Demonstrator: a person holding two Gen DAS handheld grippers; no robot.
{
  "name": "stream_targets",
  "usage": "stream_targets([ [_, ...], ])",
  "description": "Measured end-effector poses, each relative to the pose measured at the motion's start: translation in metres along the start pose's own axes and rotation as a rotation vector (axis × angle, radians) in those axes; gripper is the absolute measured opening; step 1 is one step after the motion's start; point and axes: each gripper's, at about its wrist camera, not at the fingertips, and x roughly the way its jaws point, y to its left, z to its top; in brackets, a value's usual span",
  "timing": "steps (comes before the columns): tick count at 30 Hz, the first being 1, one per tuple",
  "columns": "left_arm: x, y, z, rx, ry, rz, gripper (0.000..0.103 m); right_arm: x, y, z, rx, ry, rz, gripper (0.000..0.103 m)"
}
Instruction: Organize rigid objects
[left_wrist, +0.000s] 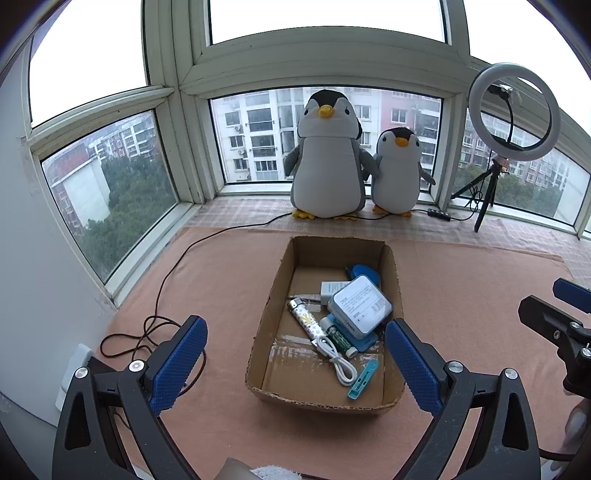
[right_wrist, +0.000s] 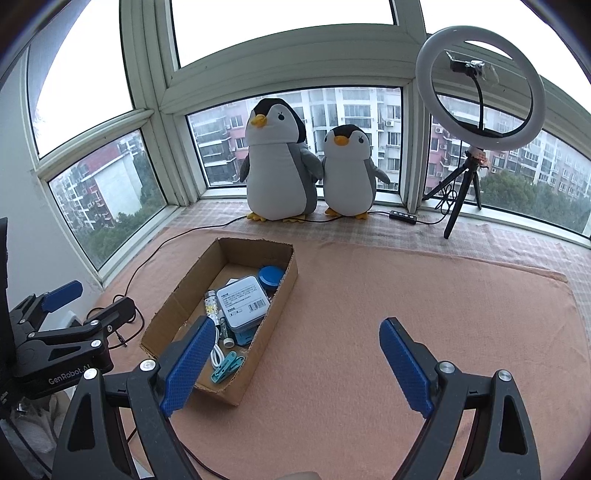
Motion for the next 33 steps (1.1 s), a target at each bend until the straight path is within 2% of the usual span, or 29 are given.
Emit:
stream_targets([
  [33, 0.0001, -0.0022, -0.0001, 0.007, 0.004, -0.011, 0.1, 0.0018, -0.0029, -0.0012, 0.01, 0.012, 0.005, 0.088],
])
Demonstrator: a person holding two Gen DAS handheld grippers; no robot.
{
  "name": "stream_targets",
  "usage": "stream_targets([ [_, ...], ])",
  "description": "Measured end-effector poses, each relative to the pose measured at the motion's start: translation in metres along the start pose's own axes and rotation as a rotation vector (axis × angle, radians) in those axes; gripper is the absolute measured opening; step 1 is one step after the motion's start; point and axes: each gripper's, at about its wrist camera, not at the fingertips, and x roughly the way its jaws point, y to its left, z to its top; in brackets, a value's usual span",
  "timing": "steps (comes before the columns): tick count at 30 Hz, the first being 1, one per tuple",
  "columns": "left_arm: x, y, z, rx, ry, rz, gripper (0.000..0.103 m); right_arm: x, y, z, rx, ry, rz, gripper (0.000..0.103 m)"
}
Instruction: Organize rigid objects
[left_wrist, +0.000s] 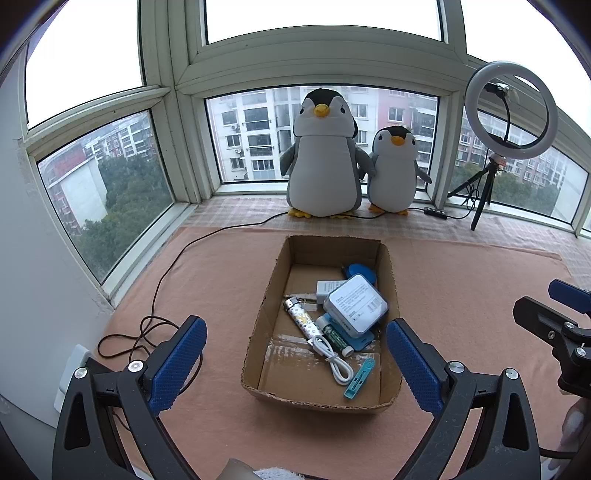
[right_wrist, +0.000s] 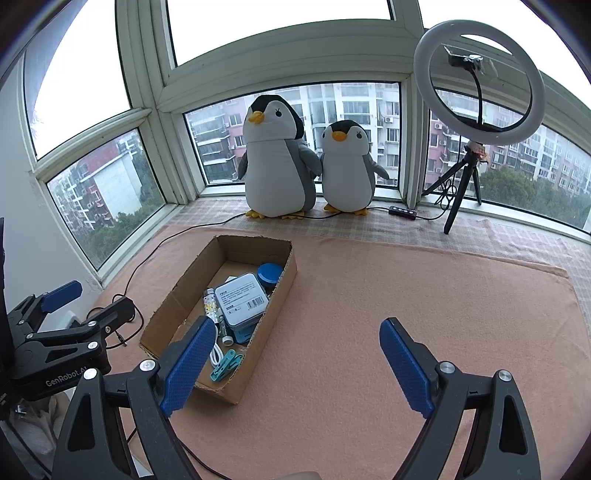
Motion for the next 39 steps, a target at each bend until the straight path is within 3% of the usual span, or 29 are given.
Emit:
stream_targets([
  [39, 0.0007, -0.0057, 0.0009, 0.005, 0.006, -0.007, 0.101, 0.0047, -0.0022, -0.002, 0.015, 0.019, -0.005, 0.088],
])
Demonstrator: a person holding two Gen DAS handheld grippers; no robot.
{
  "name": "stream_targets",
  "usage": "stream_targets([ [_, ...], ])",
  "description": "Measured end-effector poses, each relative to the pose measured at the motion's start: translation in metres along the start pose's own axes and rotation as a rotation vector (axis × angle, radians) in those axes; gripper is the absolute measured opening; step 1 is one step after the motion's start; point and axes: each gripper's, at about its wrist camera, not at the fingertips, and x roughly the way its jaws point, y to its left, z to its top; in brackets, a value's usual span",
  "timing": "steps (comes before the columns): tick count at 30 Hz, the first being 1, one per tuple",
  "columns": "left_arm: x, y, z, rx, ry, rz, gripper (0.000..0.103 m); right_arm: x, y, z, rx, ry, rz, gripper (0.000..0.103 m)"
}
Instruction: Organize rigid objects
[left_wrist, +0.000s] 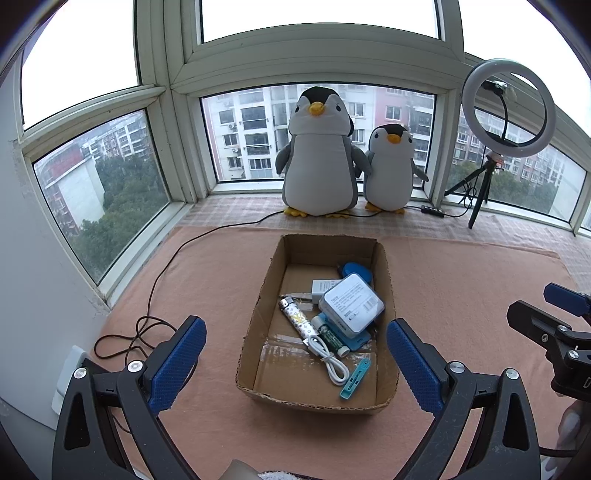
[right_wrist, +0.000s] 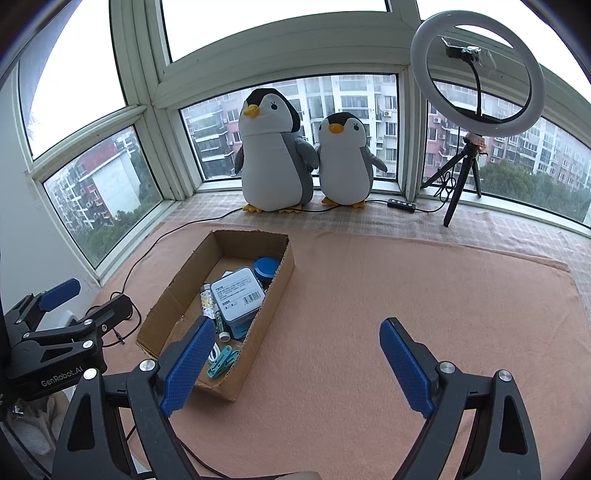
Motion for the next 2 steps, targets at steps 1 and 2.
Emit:
stream_targets([
  [1, 0.0013, 0.0, -0.0005, 0.001, 0.002, 0.0, 0.101, 0.0, -0.0001, 0.0002, 0.0, 0.001, 0.0, 0.088],
  [2, 0.0018, -0.0004, -0.0008, 0.0, 0.004, 0.001, 0.101, 0.0, -0.0004, -0.0001, 0.002, 0.001, -0.001, 0.088],
])
